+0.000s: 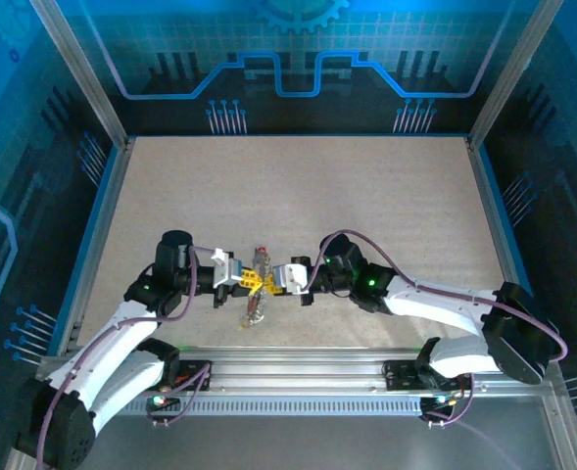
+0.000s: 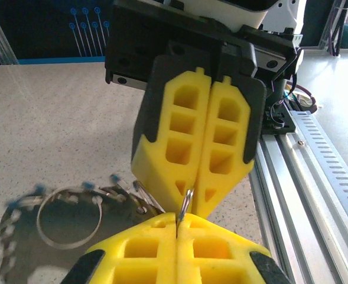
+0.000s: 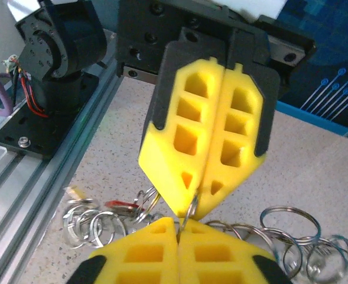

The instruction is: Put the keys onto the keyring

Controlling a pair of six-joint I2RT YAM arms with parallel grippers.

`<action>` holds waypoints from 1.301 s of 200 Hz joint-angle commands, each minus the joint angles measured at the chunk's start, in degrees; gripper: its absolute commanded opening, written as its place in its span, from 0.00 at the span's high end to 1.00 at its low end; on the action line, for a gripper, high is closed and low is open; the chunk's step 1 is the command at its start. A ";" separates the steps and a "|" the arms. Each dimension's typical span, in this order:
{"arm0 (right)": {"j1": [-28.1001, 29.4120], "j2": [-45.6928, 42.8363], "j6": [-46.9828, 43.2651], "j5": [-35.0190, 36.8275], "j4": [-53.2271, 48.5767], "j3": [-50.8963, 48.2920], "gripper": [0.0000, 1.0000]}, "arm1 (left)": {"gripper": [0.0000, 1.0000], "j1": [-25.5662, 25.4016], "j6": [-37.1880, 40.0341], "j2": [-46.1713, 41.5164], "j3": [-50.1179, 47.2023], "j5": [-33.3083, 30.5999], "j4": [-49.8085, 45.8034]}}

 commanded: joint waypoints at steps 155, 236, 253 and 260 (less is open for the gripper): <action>0.86 -6.73 -5.44 1.09 7.61 -4.48 1.00 | 0.69 -5.03 2.87 -4.04 2.38 -2.59 -0.71; 0.90 -6.83 -9.21 1.83 6.48 -4.77 1.00 | 0.84 -7.53 3.72 -2.00 3.51 -5.14 1.40; 0.89 -6.42 -9.46 1.73 6.07 -4.50 1.00 | 0.87 -7.86 3.85 -2.17 3.78 -5.89 1.48; 0.91 -6.26 -9.51 1.75 5.84 -4.37 1.00 | 0.88 -8.04 3.81 -2.26 3.79 -6.24 1.94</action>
